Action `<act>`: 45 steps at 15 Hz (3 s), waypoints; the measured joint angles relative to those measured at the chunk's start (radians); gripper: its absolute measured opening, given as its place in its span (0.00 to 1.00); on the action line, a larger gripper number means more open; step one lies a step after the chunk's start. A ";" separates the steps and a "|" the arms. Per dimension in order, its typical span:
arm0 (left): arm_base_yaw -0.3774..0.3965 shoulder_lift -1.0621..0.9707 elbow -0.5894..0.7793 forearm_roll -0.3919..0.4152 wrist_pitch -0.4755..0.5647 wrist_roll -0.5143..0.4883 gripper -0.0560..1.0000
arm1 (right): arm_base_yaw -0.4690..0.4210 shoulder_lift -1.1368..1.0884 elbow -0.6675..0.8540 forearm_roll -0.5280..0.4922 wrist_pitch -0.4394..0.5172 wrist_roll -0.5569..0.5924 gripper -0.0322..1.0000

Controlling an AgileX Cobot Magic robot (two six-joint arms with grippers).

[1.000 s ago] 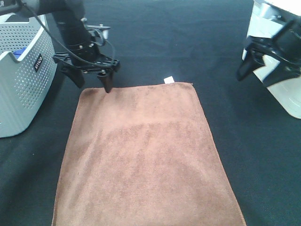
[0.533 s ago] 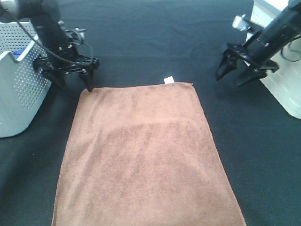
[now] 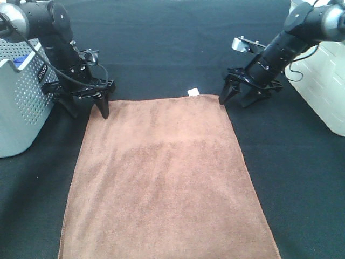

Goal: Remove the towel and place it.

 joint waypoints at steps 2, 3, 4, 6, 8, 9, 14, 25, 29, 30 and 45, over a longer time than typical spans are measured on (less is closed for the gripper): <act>0.003 0.003 -0.003 -0.015 0.002 0.014 0.76 | 0.000 0.016 -0.020 0.003 -0.007 0.001 0.71; 0.003 0.003 -0.004 -0.018 0.004 0.021 0.76 | 0.004 0.019 -0.023 0.003 -0.015 0.001 0.71; 0.003 0.003 -0.004 -0.030 0.005 0.033 0.76 | 0.012 0.019 -0.023 0.000 -0.041 0.001 0.71; 0.007 0.003 -0.004 -0.072 0.001 0.053 0.76 | 0.044 0.023 -0.023 -0.020 -0.105 0.001 0.71; -0.001 0.010 -0.004 -0.133 -0.030 0.063 0.76 | 0.087 0.031 -0.023 -0.027 -0.162 0.001 0.71; -0.011 0.013 -0.006 -0.159 -0.044 0.074 0.76 | 0.111 0.034 -0.023 -0.031 -0.185 0.000 0.71; -0.051 0.023 -0.012 -0.184 -0.069 0.099 0.71 | 0.164 0.040 -0.031 -0.098 -0.219 -0.005 0.69; -0.058 0.029 -0.012 -0.029 -0.080 0.121 0.07 | 0.169 0.040 -0.031 -0.195 -0.233 0.046 0.04; -0.068 0.049 -0.089 0.040 -0.071 0.099 0.07 | 0.172 0.054 -0.091 -0.209 -0.218 0.058 0.04; -0.068 0.057 -0.121 0.061 -0.074 0.091 0.07 | 0.173 0.061 -0.120 -0.210 -0.217 0.070 0.04; -0.067 0.064 -0.245 0.114 -0.567 0.125 0.07 | 0.174 0.064 -0.297 -0.325 -0.548 0.126 0.04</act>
